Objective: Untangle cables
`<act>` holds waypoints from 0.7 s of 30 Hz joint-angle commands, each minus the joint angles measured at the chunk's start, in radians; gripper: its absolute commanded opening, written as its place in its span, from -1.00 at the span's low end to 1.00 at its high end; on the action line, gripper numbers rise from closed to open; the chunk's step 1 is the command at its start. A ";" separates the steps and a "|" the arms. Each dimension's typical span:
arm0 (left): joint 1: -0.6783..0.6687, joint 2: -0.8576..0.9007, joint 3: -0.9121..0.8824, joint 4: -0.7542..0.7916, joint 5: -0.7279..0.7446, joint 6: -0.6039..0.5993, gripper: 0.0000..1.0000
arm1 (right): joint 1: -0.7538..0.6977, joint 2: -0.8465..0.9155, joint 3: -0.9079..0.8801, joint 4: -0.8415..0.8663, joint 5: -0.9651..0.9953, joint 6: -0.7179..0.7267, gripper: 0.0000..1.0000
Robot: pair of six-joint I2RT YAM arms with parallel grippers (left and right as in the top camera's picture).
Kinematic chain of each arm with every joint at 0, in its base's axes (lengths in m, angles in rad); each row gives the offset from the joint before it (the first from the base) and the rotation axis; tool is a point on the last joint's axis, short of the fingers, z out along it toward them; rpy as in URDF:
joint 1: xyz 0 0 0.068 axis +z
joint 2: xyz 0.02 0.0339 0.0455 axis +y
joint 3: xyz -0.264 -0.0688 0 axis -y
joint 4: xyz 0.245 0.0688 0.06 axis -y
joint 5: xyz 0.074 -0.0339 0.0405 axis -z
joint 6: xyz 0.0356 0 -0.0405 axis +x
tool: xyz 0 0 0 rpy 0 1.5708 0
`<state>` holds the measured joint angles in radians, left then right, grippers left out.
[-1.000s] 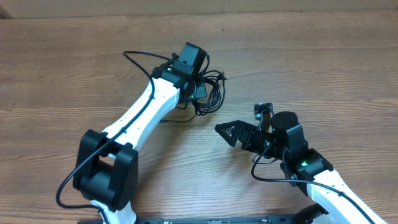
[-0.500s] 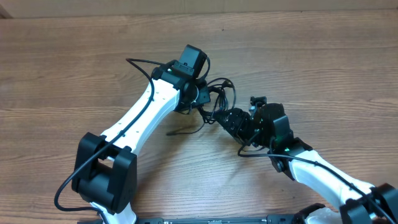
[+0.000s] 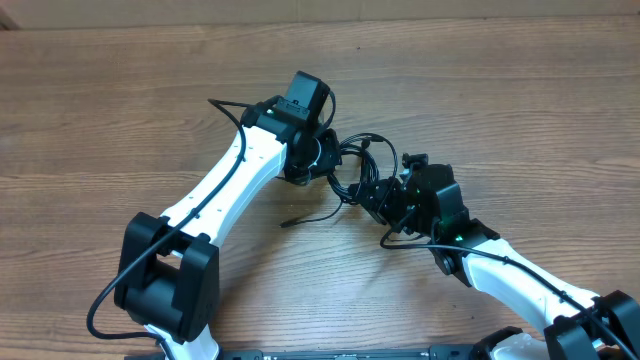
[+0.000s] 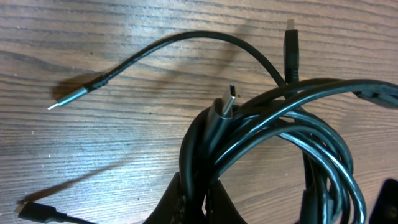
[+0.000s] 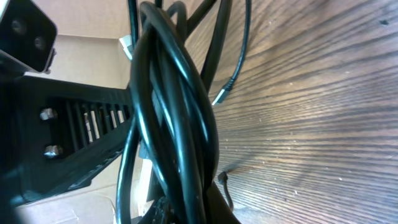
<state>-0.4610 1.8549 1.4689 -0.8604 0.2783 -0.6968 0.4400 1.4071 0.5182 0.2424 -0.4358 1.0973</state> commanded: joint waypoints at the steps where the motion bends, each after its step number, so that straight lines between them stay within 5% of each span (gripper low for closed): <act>1: 0.034 -0.027 0.025 0.019 0.069 0.012 -0.92 | -0.002 0.007 -0.005 -0.051 0.034 -0.060 -0.92; 8: 0.121 -0.031 0.027 0.027 0.222 0.059 -0.92 | -0.002 0.007 -0.005 -0.147 0.063 -0.210 -0.92; 16: 0.175 -0.038 0.027 0.021 0.378 0.157 -0.91 | -0.002 0.007 -0.005 -0.228 0.171 -0.217 -0.92; 21: 0.214 -0.209 0.027 -0.042 0.311 0.249 -0.91 | -0.002 0.007 -0.005 -0.221 0.191 -0.216 -0.71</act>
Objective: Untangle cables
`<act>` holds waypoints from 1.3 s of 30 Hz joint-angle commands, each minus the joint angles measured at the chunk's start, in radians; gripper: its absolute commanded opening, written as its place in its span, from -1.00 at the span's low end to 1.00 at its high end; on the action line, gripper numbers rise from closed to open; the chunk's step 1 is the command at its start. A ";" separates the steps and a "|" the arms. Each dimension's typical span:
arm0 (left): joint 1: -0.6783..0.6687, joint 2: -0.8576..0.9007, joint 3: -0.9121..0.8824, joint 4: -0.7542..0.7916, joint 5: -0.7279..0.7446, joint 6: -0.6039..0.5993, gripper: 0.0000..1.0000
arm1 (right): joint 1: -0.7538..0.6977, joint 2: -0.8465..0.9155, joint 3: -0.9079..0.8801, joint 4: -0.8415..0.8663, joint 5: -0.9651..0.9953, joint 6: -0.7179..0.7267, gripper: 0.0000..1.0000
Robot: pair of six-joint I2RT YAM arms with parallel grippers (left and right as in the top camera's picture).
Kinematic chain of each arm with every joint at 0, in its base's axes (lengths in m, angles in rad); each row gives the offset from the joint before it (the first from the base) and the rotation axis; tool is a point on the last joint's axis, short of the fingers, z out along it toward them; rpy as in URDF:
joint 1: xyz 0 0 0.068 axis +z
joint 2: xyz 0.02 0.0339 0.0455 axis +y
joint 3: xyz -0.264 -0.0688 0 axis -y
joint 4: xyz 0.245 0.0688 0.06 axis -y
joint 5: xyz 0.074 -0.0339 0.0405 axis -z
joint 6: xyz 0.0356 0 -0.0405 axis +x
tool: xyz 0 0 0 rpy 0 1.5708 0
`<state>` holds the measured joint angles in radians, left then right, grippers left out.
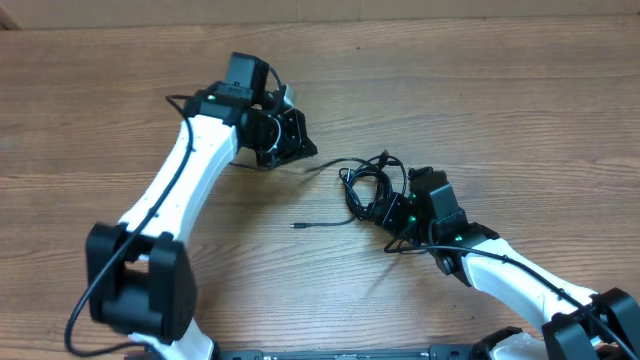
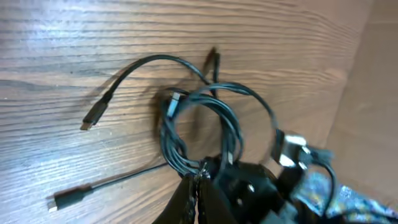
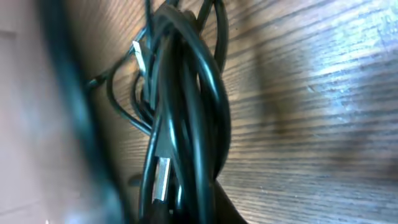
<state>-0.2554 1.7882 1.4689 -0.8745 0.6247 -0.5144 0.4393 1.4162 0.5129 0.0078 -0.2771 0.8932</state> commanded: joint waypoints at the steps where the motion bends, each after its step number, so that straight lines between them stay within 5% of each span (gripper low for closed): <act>1: 0.008 -0.182 0.026 -0.048 -0.082 0.066 -0.92 | -0.001 -0.002 0.001 0.013 0.038 -0.012 -0.65; 3: 0.006 -0.250 0.026 -0.092 -0.166 0.066 -0.92 | -0.001 -0.002 0.001 0.013 0.039 -0.012 -0.52; 5: 0.006 -0.310 0.026 -0.137 -0.251 0.066 -0.92 | -0.001 -0.002 0.001 0.013 0.038 -0.012 -0.04; 12: 0.006 -0.396 0.026 -0.243 -0.366 0.054 -0.92 | -0.001 -0.002 0.001 0.011 0.038 -0.012 1.00; 20: 0.006 -0.452 0.026 -0.313 -0.369 0.054 -0.92 | -0.001 -0.002 0.000 -0.007 0.038 -0.011 1.00; 39: 0.006 -0.721 0.026 -0.464 -0.662 -0.074 -0.92 | -0.001 -0.002 0.000 -0.007 0.038 -0.008 1.00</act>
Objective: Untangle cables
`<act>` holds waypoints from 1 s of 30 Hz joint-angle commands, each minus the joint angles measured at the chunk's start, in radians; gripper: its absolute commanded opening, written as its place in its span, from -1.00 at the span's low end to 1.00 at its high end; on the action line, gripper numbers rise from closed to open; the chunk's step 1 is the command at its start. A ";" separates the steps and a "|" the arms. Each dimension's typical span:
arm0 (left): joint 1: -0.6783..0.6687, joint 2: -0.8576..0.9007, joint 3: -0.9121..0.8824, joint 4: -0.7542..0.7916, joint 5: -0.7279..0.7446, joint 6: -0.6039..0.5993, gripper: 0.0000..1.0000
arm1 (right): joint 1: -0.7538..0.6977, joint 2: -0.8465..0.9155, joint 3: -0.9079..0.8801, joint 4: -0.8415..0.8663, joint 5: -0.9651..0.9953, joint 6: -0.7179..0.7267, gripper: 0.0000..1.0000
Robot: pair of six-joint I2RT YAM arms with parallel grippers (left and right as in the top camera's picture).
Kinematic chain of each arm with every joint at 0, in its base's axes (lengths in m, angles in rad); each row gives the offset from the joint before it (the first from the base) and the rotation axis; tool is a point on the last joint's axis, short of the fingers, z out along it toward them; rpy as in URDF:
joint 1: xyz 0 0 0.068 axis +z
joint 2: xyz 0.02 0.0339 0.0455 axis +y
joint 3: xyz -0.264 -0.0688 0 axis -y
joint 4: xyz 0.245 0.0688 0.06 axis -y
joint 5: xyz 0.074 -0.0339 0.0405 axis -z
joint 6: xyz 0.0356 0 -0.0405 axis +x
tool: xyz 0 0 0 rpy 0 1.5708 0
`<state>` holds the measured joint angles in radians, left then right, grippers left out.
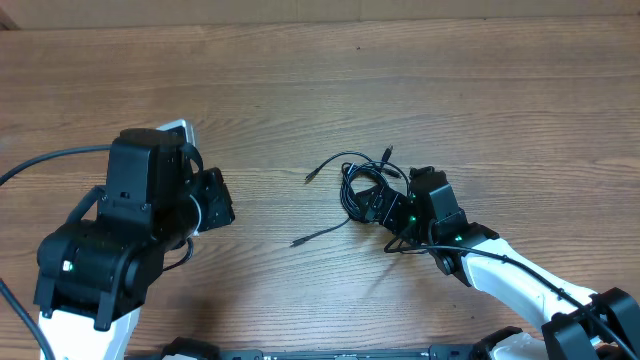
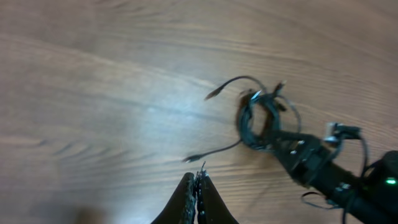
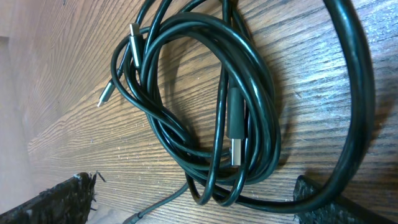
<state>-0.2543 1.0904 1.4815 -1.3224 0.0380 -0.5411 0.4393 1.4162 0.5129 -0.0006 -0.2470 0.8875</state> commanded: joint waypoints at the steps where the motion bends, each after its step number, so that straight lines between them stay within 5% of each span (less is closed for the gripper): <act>1: 0.005 -0.025 0.013 -0.022 -0.085 -0.051 -0.91 | -0.001 -0.002 0.000 0.002 0.008 -0.003 1.00; 30: 0.005 -0.191 0.013 -0.099 -0.173 -0.182 -0.92 | -0.001 -0.002 0.000 0.002 0.008 -0.003 1.00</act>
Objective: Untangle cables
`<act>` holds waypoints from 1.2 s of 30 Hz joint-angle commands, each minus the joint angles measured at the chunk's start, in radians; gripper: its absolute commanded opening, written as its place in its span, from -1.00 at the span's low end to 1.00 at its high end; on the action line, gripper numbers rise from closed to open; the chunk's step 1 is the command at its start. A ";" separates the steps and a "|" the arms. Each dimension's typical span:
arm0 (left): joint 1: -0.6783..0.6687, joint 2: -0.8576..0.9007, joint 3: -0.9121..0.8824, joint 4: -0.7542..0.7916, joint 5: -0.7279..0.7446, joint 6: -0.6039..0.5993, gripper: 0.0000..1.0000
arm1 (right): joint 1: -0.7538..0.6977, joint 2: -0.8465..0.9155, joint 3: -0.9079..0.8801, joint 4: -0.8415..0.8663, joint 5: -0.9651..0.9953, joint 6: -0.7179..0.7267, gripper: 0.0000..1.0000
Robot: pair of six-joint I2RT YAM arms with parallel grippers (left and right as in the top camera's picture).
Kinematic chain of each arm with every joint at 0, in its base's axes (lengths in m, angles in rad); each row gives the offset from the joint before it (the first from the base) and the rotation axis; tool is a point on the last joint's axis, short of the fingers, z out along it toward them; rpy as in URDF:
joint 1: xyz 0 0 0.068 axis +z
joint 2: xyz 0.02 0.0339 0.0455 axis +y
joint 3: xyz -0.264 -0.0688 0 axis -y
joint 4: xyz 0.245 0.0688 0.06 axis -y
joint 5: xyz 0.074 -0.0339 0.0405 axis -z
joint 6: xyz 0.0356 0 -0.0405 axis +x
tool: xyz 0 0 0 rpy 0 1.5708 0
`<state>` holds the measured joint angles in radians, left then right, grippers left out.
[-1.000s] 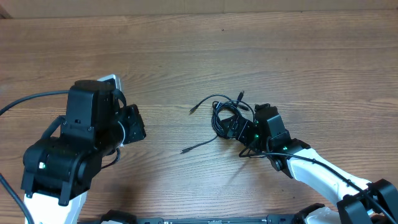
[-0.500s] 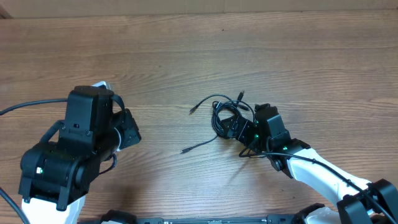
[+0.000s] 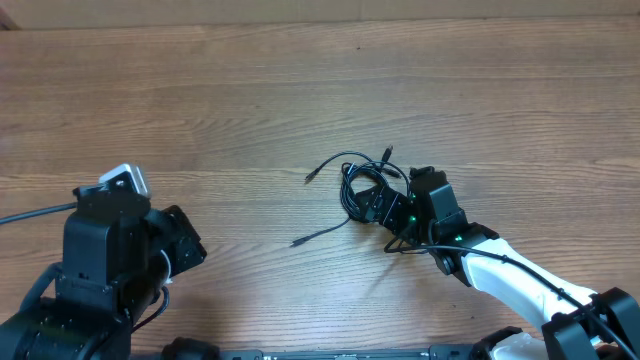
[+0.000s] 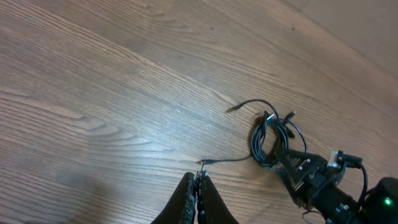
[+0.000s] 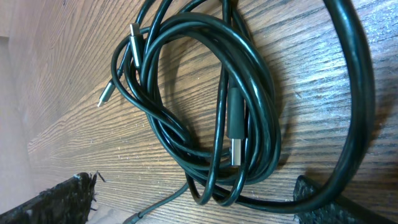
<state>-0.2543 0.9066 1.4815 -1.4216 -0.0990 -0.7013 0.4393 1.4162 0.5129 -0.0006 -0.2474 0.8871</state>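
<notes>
A tangled bundle of black cables (image 3: 363,185) lies in loose coils on the wooden table (image 3: 500,90). One thin end (image 3: 310,176) sticks out to the upper left and another (image 3: 296,242) to the lower left. My right gripper (image 3: 380,205) sits at the bundle's right side. In the right wrist view the coils (image 5: 205,106) and their metal plugs lie flat ahead of the open right gripper (image 5: 193,199), with one strand running past a finger (image 5: 323,199). My left gripper (image 4: 199,177) is shut on nothing, far from the bundle (image 4: 273,137), at the lower left (image 3: 188,250).
The left arm's base and black wrist fill the lower left corner (image 3: 100,270). The right arm (image 3: 510,275) stretches in from the lower right. Bare wood surrounds the bundle.
My left arm has drawn back farther toward the lower left corner, and its camera sees the bundle from farther off. The right gripper and the cables have not moved.
Both grippers were first close together at the bundle, cables filling both wrist views. Then the left gripper was away to the upper left and the bundle stayed by the right gripper. Later the right gripper stood open with the coils flat on the table, the left arm withdrawn.
</notes>
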 commanded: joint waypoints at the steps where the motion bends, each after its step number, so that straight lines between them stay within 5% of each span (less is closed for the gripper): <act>1: 0.005 -0.006 0.013 0.000 -0.040 -0.022 -0.92 | -0.001 -0.002 0.000 0.002 0.008 -0.002 1.00; 20: 0.005 -0.006 0.013 -0.021 -0.084 -0.066 -0.92 | -0.001 -0.002 0.000 0.002 0.008 -0.002 1.00; 36: 0.005 0.061 -0.006 0.104 -0.034 -0.173 -0.91 | -0.001 -0.002 0.000 0.002 0.008 -0.002 1.00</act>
<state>-0.2543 0.9203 1.4815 -1.3544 -0.1688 -0.8597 0.4393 1.4162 0.5129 -0.0010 -0.2470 0.8871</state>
